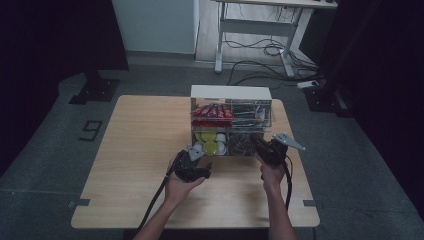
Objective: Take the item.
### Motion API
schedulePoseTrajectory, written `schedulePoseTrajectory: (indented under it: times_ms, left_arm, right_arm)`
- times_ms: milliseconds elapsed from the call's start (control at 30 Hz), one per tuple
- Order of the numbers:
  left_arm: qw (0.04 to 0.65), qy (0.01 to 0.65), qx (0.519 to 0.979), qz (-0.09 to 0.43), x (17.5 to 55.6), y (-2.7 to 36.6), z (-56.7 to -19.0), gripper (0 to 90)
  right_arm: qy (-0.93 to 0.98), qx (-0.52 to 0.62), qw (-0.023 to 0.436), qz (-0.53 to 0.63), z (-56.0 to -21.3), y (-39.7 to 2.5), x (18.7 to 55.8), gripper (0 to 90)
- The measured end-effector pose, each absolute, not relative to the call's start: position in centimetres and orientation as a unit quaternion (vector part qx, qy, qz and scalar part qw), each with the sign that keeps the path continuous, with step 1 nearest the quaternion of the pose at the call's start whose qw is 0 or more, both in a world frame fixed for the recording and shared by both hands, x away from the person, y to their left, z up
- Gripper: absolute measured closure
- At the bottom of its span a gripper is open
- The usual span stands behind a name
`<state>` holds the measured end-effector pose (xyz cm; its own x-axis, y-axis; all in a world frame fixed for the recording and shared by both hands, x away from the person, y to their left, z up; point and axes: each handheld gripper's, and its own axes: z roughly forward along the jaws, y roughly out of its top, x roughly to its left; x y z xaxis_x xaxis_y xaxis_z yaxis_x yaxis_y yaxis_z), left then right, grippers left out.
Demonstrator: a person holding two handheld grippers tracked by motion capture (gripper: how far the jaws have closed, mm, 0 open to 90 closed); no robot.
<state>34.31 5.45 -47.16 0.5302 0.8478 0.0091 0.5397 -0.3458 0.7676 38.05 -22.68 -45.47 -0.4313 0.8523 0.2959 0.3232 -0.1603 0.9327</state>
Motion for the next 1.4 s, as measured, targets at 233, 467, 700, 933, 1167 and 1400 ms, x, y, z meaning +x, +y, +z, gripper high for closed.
schedulePoseTrajectory:
  times_ms: [233,467,700,933,1167,1400]
  left_arm:
    - [0.371,0.434,0.794,0.211,34.7,4.7,-46.7,28.2]
    - [0.372,0.431,0.794,0.213,34.9,4.1,-46.4,28.2]
    - [0.375,0.437,0.790,0.212,35.5,3.7,-46.3,28.3]
    - [0.368,0.442,0.789,0.217,36.0,3.7,-46.6,28.4]
    - [0.366,0.443,0.788,0.221,36.6,3.3,-47.2,28.4]
    - [0.367,0.447,0.784,0.226,37.0,3.0,-47.4,28.2]
  right_arm:
    - [0.607,0.483,0.225,0.589,-45.5,-22.6,38.0,89.5]
    - [0.609,0.481,0.225,0.589,-45.5,-22.4,38.0,89.5]
    - [0.609,0.481,0.226,0.589,-45.5,-22.4,38.0,89.5]
    - [0.610,0.481,0.225,0.589,-45.5,-22.4,38.0,89.6]
    - [0.610,0.479,0.224,0.590,-45.5,-22.2,37.9,89.5]
    - [0.609,0.478,0.225,0.591,-45.5,-22.2,37.8,89.5]
